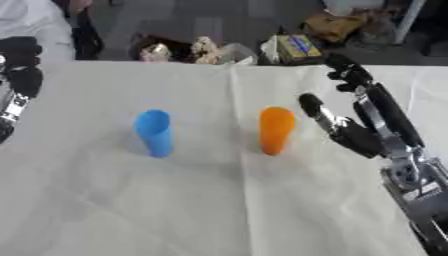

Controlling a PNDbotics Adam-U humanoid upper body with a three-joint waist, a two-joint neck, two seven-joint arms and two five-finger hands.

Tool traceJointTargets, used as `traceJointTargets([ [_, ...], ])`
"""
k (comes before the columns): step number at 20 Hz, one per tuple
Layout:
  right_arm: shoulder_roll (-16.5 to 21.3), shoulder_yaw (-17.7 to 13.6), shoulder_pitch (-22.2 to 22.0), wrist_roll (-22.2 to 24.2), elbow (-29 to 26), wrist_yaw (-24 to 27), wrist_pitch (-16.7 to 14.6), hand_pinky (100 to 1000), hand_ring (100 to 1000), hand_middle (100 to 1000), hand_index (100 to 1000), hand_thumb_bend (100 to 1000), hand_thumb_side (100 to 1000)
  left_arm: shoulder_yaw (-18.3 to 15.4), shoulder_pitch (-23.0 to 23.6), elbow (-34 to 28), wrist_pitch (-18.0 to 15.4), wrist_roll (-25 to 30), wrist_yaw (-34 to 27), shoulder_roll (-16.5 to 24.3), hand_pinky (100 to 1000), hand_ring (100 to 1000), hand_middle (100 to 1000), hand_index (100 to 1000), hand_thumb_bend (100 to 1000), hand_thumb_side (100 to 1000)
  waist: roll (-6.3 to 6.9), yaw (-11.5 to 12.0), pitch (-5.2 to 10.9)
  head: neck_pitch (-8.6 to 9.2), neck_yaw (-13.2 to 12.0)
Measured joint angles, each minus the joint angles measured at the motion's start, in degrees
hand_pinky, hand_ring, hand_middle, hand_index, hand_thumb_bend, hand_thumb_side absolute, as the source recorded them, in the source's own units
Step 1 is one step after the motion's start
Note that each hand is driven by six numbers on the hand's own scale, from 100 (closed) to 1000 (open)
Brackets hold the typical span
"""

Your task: Pour the contents of one cup into another cup.

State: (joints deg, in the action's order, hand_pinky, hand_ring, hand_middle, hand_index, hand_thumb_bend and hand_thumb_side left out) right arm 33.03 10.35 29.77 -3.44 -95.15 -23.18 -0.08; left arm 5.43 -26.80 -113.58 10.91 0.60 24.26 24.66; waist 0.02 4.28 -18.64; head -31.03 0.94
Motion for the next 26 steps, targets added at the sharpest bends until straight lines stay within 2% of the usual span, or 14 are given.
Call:
traceJointTargets([
  [12,-2.4,1.1,1.8,2.6,7.8,-1.4,-3.0,878,948,1000,1000,593,1000,0.0,0.0,0.0,-0.1,0.3,0.0,0.0,815,848,887,860,348,947,0.00,0.5,-0.38,0.56,0.2],
  [15,-3.1,1.1,2.3,1.9,9.8,-1.4,-4.6,866,930,1000,1000,606,1000,0.0,0.0,0.0,-0.1,0.4,0.0,0.0,815,848,887,860,343,953,0.00,0.7,-0.51,0.64,0.4],
  [17,-3.5,1.0,2.5,1.0,10.8,-1.0,-5.9,890,936,1000,1000,612,1000,0.0,0.0,0.0,-0.1,0.4,0.0,0.0,815,848,887,860,340,955,0.00,0.8,-0.82,0.73,0.7],
  [26,-5.1,1.2,2.5,-1.8,14.5,3.5,-11.2,914,953,1000,1000,617,1000,0.0,0.0,0.0,0.0,0.5,0.0,-0.5,815,848,885,856,329,964,0.03,0.8,-1.11,0.85,1.2],
])
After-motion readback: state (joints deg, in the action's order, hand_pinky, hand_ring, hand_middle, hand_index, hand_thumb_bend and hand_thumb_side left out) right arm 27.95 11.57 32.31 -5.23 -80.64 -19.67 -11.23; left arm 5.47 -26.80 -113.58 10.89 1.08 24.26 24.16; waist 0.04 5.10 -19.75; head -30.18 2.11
